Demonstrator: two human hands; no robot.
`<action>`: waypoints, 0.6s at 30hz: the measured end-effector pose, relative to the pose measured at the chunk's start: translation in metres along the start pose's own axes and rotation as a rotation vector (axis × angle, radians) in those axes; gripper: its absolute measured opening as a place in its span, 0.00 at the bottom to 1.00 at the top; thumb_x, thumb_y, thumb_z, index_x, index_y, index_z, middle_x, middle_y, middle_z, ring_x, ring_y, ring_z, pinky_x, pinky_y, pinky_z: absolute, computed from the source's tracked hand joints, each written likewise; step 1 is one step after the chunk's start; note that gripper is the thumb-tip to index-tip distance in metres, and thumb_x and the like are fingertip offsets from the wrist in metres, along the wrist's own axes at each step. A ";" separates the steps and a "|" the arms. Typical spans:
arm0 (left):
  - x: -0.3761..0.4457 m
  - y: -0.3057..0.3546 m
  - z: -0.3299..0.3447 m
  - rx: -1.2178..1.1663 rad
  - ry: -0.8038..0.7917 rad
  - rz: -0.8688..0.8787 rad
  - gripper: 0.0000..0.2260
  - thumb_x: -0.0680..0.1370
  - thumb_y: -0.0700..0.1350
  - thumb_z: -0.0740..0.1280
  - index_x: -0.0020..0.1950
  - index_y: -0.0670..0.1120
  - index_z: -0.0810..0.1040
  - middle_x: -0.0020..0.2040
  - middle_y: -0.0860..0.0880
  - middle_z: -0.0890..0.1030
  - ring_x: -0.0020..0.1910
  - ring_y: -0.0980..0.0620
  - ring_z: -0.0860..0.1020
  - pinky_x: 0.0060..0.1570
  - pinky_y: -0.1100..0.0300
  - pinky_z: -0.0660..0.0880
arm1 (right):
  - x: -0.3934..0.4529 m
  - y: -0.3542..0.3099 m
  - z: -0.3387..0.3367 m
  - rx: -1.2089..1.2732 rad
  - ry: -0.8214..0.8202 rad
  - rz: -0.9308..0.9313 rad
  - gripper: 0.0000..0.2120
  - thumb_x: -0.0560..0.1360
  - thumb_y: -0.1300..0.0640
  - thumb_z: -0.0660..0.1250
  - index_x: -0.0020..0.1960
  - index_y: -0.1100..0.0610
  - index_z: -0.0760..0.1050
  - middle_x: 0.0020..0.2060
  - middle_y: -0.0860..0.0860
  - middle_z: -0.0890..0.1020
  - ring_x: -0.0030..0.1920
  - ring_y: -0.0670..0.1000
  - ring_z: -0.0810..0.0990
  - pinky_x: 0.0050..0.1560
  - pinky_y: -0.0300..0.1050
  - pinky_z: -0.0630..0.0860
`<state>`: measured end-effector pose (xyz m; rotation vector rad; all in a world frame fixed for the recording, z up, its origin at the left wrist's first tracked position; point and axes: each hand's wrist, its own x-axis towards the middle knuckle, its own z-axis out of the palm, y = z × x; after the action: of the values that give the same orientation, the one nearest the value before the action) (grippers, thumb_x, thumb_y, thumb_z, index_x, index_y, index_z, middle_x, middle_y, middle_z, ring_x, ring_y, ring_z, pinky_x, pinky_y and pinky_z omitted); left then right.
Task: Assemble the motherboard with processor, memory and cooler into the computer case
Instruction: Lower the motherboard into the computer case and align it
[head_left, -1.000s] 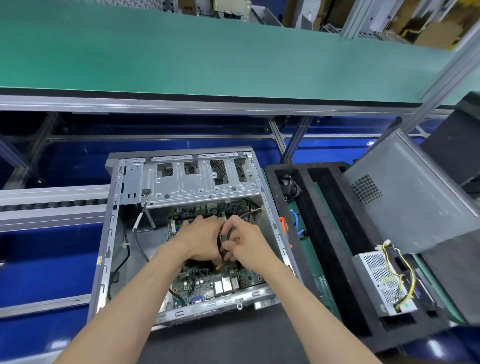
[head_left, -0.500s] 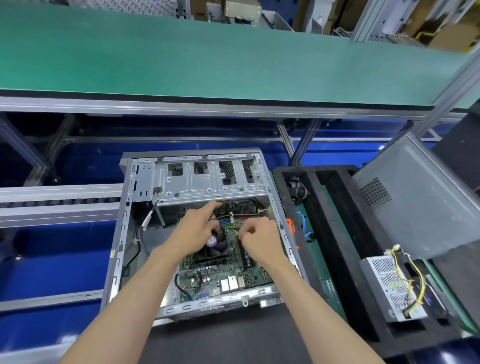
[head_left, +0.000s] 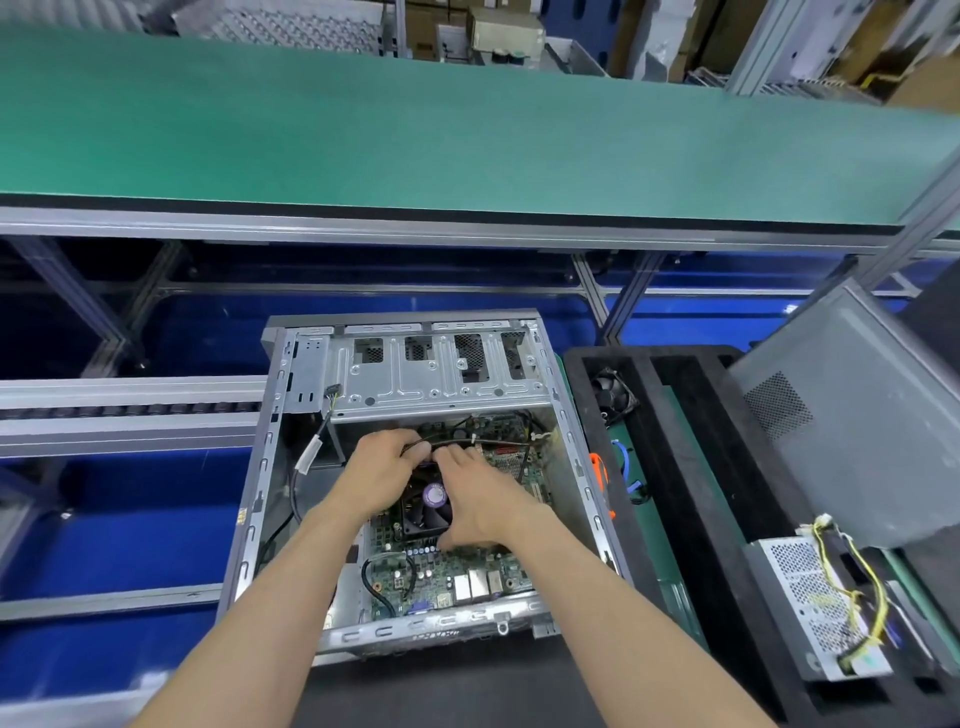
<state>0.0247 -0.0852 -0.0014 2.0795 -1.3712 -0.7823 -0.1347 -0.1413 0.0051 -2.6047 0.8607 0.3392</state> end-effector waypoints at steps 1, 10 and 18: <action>0.000 -0.001 0.000 -0.050 0.012 -0.045 0.08 0.81 0.49 0.65 0.44 0.49 0.78 0.40 0.52 0.80 0.44 0.49 0.77 0.40 0.58 0.68 | 0.002 0.001 0.002 0.000 -0.008 -0.006 0.49 0.61 0.46 0.82 0.72 0.57 0.58 0.67 0.54 0.68 0.68 0.58 0.67 0.59 0.60 0.76; -0.003 0.008 -0.016 -0.940 -0.012 -0.378 0.11 0.69 0.49 0.74 0.48 0.45 0.85 0.42 0.51 0.82 0.39 0.53 0.76 0.52 0.52 0.66 | 0.006 0.001 0.005 0.081 0.024 0.014 0.50 0.56 0.46 0.84 0.70 0.59 0.64 0.62 0.56 0.74 0.63 0.58 0.73 0.58 0.53 0.77; -0.007 0.010 -0.023 -1.129 0.034 -0.333 0.05 0.64 0.46 0.71 0.38 0.49 0.82 0.43 0.49 0.84 0.42 0.53 0.80 0.41 0.57 0.65 | 0.001 -0.002 0.000 0.107 0.019 0.030 0.48 0.58 0.47 0.84 0.71 0.59 0.64 0.63 0.56 0.74 0.63 0.59 0.72 0.61 0.54 0.76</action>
<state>0.0331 -0.0798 0.0228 1.3590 -0.3325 -1.2546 -0.1327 -0.1407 0.0051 -2.5029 0.8999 0.2698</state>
